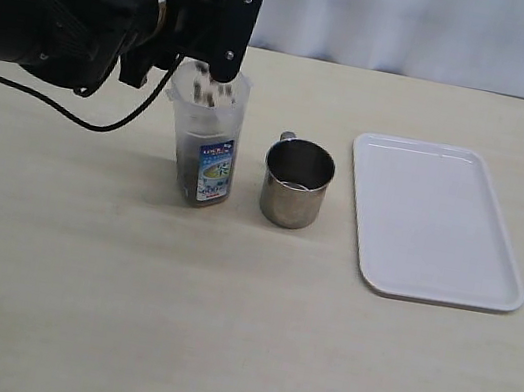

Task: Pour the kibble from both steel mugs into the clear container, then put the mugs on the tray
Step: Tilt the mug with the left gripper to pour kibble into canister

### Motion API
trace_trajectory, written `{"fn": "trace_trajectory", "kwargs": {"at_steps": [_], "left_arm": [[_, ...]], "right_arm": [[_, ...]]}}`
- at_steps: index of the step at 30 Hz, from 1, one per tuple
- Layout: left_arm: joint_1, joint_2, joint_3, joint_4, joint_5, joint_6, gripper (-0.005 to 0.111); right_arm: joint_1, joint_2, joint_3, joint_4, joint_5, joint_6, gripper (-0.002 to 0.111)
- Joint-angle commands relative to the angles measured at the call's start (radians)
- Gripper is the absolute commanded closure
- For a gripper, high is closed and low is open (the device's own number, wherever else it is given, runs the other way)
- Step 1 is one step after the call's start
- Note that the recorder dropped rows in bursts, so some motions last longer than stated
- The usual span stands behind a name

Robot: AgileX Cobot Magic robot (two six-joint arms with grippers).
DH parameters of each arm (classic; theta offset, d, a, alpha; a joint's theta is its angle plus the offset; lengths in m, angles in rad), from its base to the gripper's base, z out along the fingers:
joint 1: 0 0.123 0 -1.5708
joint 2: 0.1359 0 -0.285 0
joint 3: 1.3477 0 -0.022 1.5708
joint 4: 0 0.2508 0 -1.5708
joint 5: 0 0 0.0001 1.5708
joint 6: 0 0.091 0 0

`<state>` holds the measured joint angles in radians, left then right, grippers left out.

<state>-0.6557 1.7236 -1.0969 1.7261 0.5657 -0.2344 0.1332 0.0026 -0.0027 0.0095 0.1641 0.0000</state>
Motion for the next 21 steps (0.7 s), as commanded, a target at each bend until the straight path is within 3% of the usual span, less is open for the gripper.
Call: {"fn": "trace_trajectory", "kwargs": {"at_steps": [1, 21], "left_arm": [[-0.007, -0.006, -0.013, 0.018, 0.006, 0.031, 0.107], [-0.007, -0.006, -0.033, 0.018, 0.016, 0.128, 0.107]], "right_arm": [[-0.002, -0.003, 0.003, 0.007, 0.002, 0.0, 0.104], [-0.002, -0.003, 0.003, 0.007, 0.002, 0.0, 0.104]]}}
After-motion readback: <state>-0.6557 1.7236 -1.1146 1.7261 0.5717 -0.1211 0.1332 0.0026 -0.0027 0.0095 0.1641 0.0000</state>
